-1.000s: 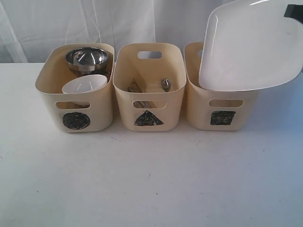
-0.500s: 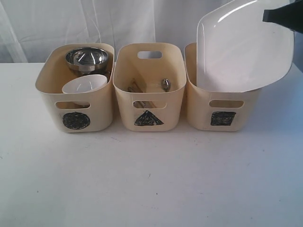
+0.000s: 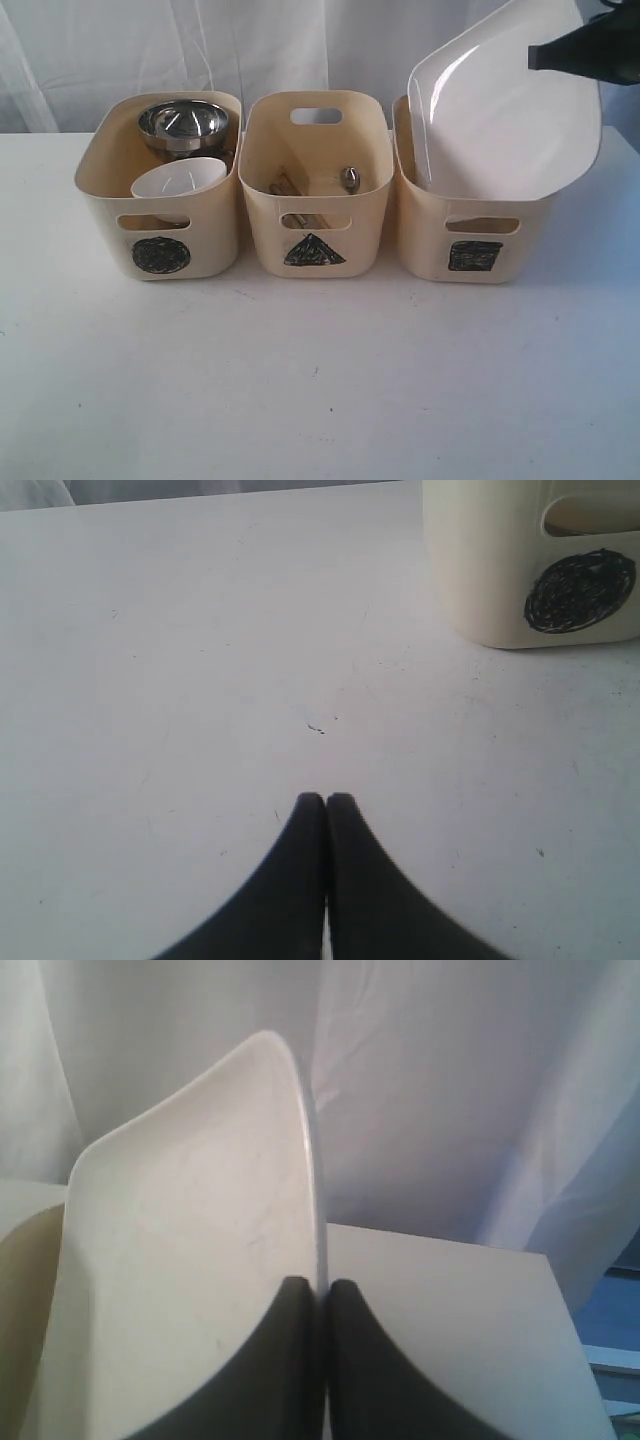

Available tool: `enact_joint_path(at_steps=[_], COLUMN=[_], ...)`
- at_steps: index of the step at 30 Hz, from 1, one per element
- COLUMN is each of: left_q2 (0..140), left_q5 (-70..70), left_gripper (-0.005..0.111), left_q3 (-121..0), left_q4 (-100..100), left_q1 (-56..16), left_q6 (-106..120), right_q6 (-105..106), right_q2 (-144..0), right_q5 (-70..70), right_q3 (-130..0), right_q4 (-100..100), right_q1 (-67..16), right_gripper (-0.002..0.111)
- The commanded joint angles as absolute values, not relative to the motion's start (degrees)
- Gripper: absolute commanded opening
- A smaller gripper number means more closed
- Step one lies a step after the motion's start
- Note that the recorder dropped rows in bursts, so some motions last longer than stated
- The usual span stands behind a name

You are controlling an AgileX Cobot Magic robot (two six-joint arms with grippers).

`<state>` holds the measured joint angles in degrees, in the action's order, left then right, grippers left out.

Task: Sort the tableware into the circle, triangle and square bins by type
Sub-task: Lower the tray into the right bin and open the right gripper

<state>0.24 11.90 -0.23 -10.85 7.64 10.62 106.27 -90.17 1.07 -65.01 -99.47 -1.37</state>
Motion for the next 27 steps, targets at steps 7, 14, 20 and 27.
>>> enact_joint_path(at_steps=[7,14,20,27], left_q2=[0.0,0.0,0.0,0.0], left_q5=[12.0,12.0,12.0,12.0], left_gripper=[0.0,0.0,0.0,0.0], left_q3=[0.0,0.0,0.0,0.0], left_q4=[-11.4,-11.4,-11.4,-11.4], left_q1=[7.3,7.3,7.3,7.3], left_q6=[10.3,10.3,10.3,10.3], right_q6=[108.2,108.2,107.7,99.8], right_q2=[-93.1,-95.1,-95.6,-94.1], right_q5=[3.0,6.9,7.3,8.7], right_q3=[-65.6,-66.7,-66.9,-68.1], right_q4=[-99.9,-99.9,-99.9,-99.9], right_q1=[-2.9,-2.9,-2.9,-2.9], right_gripper=[0.0,0.027,0.061,0.061])
